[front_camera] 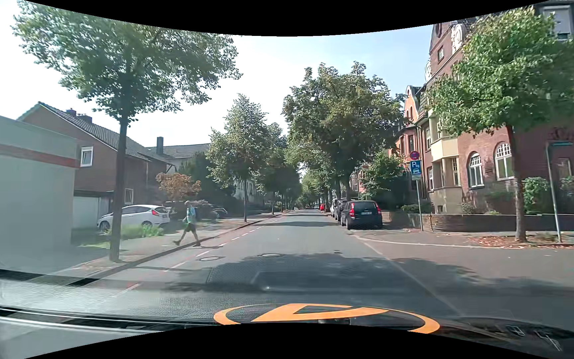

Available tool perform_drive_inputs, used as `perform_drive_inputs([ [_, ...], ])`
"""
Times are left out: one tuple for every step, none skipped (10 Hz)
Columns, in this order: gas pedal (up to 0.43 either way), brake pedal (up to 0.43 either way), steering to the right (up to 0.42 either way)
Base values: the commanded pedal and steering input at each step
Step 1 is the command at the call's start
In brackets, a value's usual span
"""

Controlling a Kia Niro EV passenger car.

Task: Follow the waypoints while adhering to traffic rules and regulations

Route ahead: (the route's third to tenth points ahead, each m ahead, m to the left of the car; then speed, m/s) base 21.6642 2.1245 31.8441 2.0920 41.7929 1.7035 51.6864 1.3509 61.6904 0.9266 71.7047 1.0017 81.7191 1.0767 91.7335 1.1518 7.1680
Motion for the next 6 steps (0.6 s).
perform_drive_inputs([
  [0.138,0.000,-0.004],
  [0.150,0.000,-0.002],
  [0.157,0.000,-0.002],
  [0.157,0.000,-0.002],
  [0.177,0.000,-0.002],
  [0.189,0.000,-0.002],
])
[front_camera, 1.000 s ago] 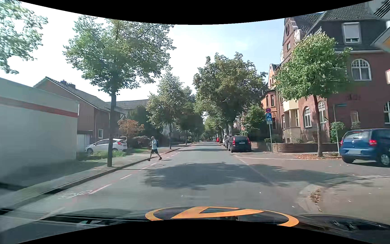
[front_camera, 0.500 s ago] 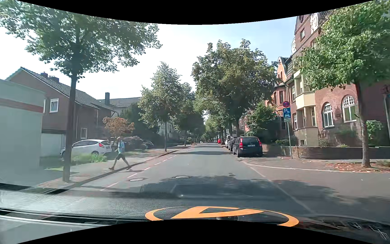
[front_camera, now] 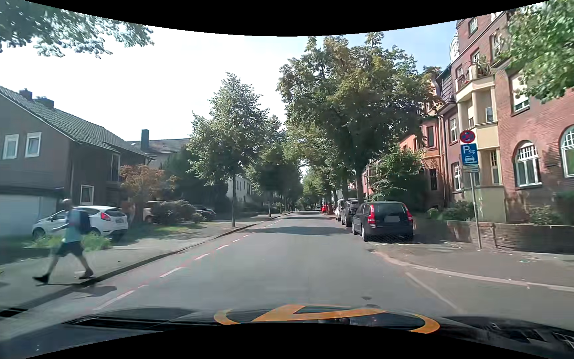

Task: Follow the waypoints while adhering to traffic rules and regulations

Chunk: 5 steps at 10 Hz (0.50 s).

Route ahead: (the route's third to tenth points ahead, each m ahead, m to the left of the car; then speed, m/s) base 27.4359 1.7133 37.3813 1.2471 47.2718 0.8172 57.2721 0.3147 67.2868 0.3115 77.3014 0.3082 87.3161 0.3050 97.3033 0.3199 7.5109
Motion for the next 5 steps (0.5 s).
perform_drive_inputs([
  [0.189,0.000,-0.002],
  [0.189,0.000,-0.002],
  [0.189,0.000,-0.001],
  [0.189,0.000,0.000],
  [0.197,0.000,0.003],
])
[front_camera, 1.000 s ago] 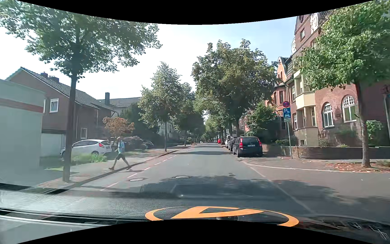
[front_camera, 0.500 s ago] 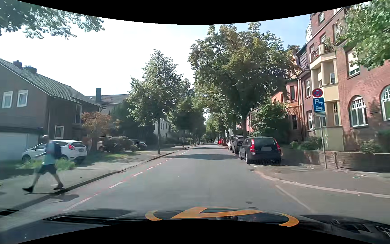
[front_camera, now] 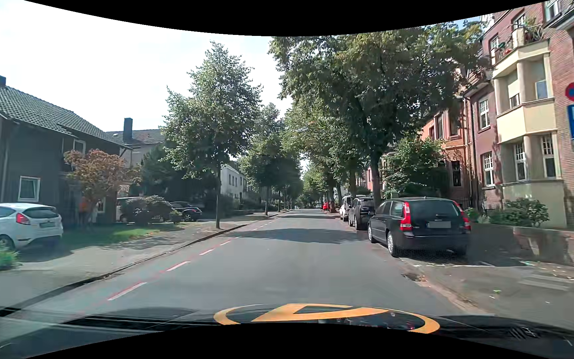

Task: Follow the waypoints while adhering to traffic rules and regulations

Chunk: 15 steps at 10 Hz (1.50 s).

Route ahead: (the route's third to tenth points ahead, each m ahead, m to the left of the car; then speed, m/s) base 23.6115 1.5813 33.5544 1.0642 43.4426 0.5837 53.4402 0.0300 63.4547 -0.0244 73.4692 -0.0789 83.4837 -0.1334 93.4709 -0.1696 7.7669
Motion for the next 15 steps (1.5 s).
perform_drive_inputs([
  [0.197,0.000,0.005],
  [0.197,0.000,0.007],
  [0.197,0.000,0.003],
  [0.197,0.000,-0.001],
  [0.177,0.000,0.001],
  [0.177,0.000,0.002],
  [0.177,0.000,0.002],
  [0.177,0.000,0.002],
  [0.177,0.000,0.004],
  [0.177,0.000,0.004],
  [0.177,0.000,0.004],
  [0.177,0.000,0.003],
  [0.177,0.000,0.004],
  [0.177,0.000,0.004],
  [0.177,0.000,0.004],
])
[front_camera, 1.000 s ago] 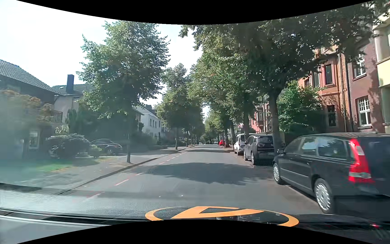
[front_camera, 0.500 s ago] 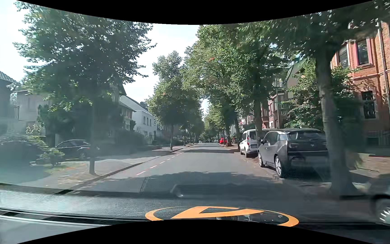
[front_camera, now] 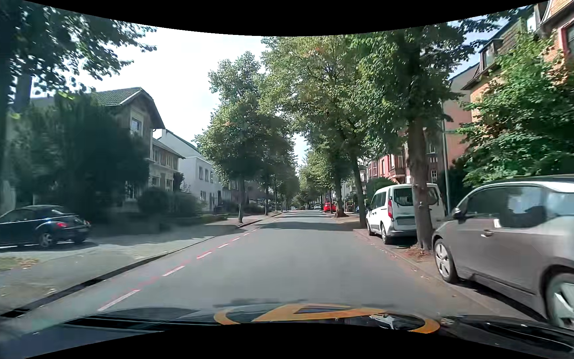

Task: Follow the waypoints while adhering to traffic rules and regulations

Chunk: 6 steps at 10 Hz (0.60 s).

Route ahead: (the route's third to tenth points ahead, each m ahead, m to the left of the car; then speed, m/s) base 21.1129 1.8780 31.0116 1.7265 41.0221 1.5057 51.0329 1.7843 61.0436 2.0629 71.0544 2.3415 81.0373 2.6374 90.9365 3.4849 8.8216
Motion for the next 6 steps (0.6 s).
perform_drive_inputs([
  [0.177,0.000,0.004],
  [0.177,0.000,0.004],
  [0.177,0.000,0.004],
  [0.177,0.000,0.004],
  [0.177,0.000,0.004],
  [0.177,0.000,0.006],
])
